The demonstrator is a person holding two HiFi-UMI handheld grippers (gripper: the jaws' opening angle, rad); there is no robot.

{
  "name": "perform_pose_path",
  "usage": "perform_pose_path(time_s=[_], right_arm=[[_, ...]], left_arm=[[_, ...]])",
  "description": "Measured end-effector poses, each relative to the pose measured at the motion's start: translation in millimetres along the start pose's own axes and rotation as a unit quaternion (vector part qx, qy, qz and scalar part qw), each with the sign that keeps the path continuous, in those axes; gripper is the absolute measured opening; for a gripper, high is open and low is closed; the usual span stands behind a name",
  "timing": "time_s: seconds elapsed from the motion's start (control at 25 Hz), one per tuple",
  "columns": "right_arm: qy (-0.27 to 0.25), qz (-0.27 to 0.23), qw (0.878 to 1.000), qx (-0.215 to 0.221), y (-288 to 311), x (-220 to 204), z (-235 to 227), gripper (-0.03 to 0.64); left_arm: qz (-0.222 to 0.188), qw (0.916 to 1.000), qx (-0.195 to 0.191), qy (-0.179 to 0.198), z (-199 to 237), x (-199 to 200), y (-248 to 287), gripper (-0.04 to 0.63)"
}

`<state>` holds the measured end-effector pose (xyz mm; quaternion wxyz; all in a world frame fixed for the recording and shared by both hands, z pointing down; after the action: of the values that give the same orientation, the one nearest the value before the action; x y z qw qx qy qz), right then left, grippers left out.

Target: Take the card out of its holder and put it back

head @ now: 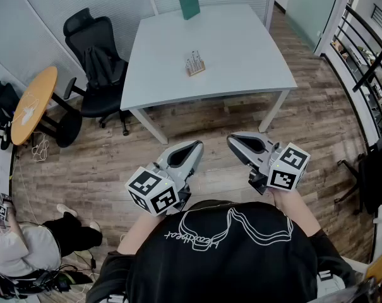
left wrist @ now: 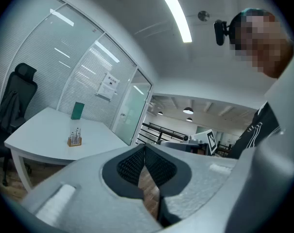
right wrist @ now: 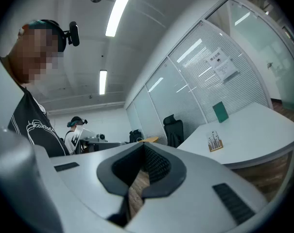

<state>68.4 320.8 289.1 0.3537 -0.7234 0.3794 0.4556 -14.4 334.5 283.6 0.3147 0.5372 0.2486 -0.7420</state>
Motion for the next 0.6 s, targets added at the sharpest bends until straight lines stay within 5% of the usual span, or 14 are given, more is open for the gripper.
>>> perform_pose_path(time_s=[0.6], right_arm=[[0.011,0.000,1.000,0.020,-21.3,6.8,-8.5,0.008]], left_arm=[[-0.006,0.9999,0.013,0.007,-17.1,-9.2,19.2,0.014]])
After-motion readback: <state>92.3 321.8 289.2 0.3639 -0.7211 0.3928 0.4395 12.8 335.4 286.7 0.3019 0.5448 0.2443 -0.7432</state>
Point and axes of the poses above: the fingertips, and each gripper's own axes: y forward along the fingers, z to its left, x out of its top, the point moved 1 cm from there along -y, backward along the fingers, and after that the axes turned 7 degrees about -z, right-handed, at the moved point
